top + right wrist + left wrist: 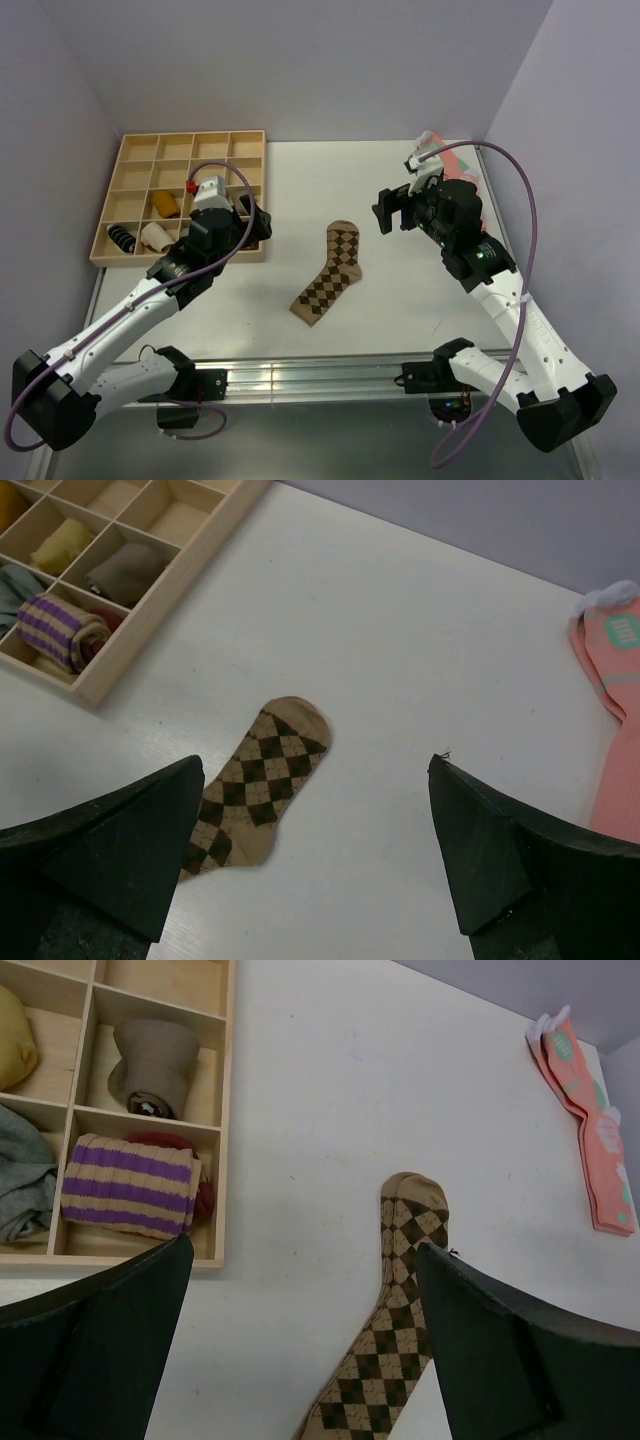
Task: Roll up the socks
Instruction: Roll the sock at the center of the board.
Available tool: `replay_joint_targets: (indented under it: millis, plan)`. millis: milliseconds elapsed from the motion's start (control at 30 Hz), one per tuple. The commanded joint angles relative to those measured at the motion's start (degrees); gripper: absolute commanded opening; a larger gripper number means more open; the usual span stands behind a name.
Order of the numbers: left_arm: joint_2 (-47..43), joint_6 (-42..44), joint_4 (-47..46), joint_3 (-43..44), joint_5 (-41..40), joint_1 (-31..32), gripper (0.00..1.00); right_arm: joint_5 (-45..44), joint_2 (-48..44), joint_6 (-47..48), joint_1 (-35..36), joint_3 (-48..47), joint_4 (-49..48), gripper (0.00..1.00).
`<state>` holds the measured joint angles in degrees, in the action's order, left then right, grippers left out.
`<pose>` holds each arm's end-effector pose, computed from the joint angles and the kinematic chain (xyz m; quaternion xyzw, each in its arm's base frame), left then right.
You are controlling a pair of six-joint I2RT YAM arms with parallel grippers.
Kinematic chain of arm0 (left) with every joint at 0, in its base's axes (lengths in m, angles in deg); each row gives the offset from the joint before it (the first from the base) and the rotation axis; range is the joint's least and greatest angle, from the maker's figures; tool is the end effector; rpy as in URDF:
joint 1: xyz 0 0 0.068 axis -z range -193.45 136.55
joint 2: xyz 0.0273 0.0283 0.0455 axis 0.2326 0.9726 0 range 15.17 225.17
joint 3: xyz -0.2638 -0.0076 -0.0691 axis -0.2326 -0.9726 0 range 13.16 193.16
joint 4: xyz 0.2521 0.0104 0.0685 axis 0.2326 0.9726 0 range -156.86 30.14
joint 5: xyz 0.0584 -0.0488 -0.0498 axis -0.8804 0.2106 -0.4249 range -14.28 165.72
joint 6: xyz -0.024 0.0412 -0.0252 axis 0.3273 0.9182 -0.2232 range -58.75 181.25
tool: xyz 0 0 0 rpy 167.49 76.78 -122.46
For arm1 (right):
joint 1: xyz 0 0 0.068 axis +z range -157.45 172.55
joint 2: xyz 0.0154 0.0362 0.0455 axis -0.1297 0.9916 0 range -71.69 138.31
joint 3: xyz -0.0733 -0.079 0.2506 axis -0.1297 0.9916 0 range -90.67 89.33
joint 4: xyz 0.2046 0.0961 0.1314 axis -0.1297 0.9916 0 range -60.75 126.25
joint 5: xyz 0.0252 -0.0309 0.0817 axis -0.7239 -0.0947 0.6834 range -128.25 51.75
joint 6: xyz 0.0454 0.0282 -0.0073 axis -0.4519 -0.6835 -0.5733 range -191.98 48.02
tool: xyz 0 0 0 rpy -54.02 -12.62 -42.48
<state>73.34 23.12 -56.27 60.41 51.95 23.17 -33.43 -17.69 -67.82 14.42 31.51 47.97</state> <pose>0.1946 -0.1268 0.3111 -0.1265 0.8074 -0.1989 0.5409 0.1948 0.0814 0.3751 -0.2034 0.7660 0.1266 0.5965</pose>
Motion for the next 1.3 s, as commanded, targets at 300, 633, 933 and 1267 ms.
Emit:
replay_joint_targets:
  millis: [300, 633, 933, 1267]
  plan:
    - [0.5, 0.8, -2.8, 0.7, 1.4, 0.0, 0.99, -1.0, 1.5, 2.5, -0.1, -2.6, 2.2, 0.98]
    - [0.3, -2.6, -3.1, -1.6, -0.7, 0.0, 0.99, -2.7, 9.3, 4.7, 14.4, -2.1, 7.0, 0.87]
    - [-3.3, -11.4, 3.9, -3.6, -10.1, -0.1, 0.98, -6.2, 15.3, 3.4, 28.8, 3.7, 4.4, 0.73]
    - [-7.5, -17.9, 10.7, -2.4, -16.5, -0.1, 0.98, -6.6, 28.8, 2.0, 39.6, 2.7, 5.1, 0.62]
